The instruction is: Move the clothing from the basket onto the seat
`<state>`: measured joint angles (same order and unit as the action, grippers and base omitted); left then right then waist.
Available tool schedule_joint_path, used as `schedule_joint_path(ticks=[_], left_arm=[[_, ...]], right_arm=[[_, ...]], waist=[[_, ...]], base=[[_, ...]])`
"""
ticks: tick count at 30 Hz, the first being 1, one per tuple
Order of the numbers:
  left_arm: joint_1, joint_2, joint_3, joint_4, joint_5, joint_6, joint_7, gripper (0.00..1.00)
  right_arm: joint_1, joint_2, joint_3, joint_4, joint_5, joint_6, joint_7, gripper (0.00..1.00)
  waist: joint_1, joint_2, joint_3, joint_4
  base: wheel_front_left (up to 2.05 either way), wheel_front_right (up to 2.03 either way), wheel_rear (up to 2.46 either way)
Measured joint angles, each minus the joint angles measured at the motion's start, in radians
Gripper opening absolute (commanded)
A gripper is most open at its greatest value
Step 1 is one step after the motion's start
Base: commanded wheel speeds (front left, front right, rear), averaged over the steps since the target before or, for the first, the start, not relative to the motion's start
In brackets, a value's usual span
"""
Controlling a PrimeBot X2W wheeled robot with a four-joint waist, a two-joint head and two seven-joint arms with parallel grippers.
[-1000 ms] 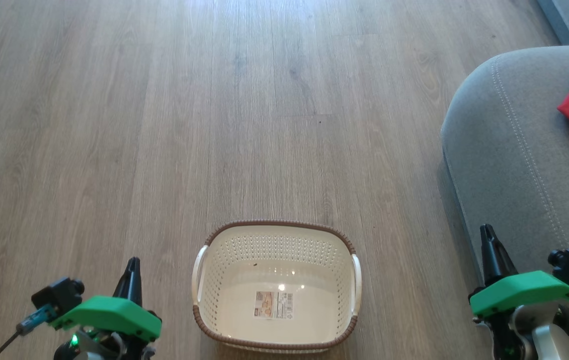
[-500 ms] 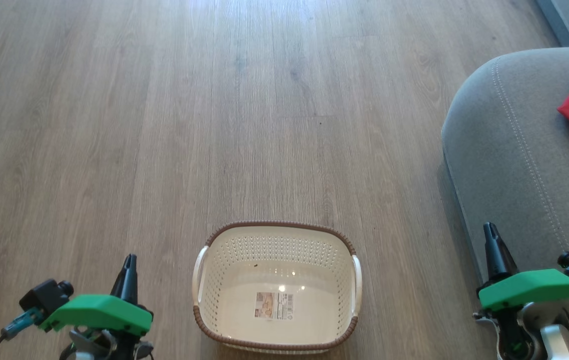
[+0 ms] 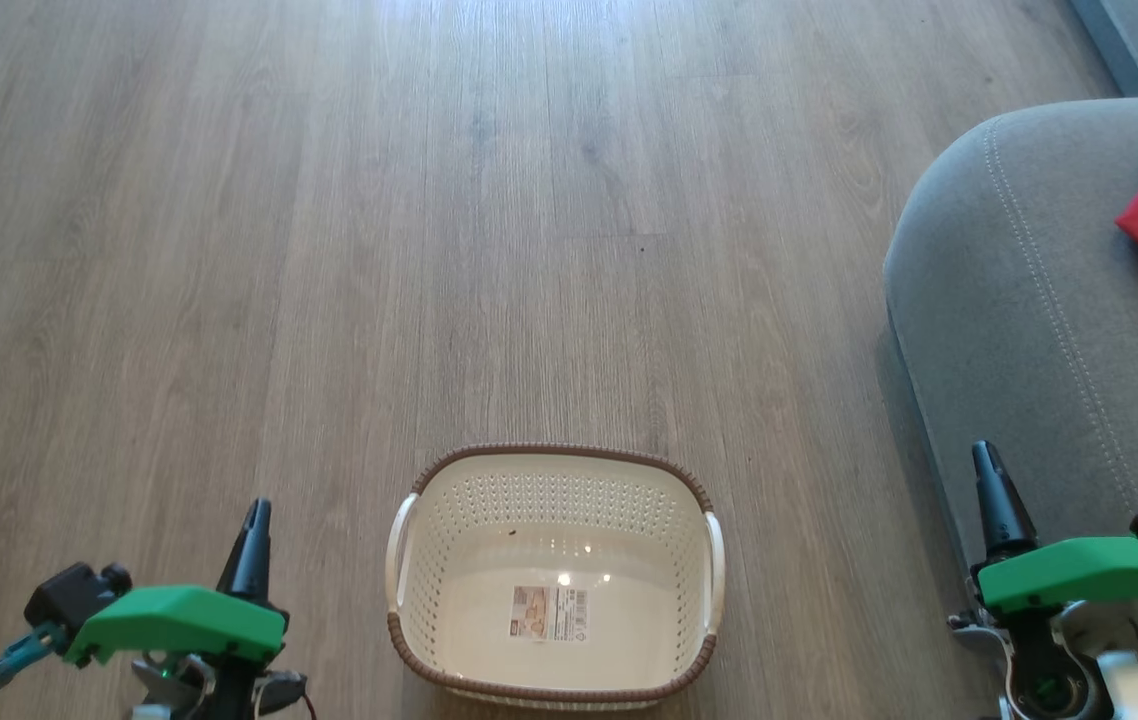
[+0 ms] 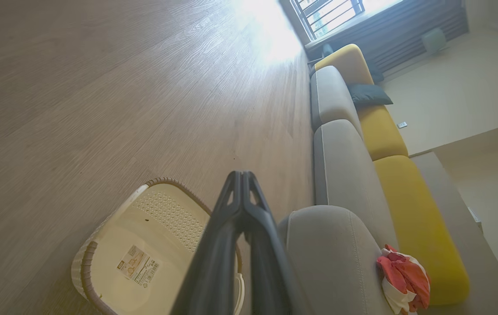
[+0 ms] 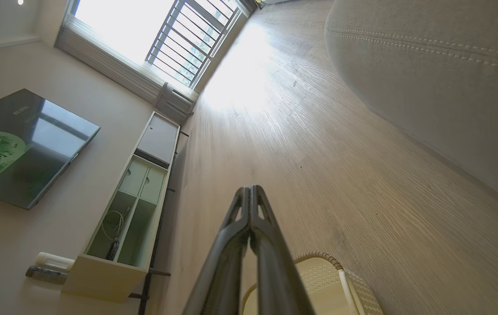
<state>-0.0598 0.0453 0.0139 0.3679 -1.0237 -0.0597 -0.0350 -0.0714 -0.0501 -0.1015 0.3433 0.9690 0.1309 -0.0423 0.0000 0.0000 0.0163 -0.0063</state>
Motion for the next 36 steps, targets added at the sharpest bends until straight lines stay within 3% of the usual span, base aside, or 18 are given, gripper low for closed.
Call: schedule_joint_path(ticks=[36], left_arm=[[0.000,-0.002,0.046,-0.059,-0.400,-0.044,0.097,0.00]], right_arm=[[0.000,0.001,-0.021,-0.038,0.437,0.000,0.105,0.00]], waist=[[0.0000,0.0000,-0.009,0.004]], base=[[0.00,0.00,0.00]])
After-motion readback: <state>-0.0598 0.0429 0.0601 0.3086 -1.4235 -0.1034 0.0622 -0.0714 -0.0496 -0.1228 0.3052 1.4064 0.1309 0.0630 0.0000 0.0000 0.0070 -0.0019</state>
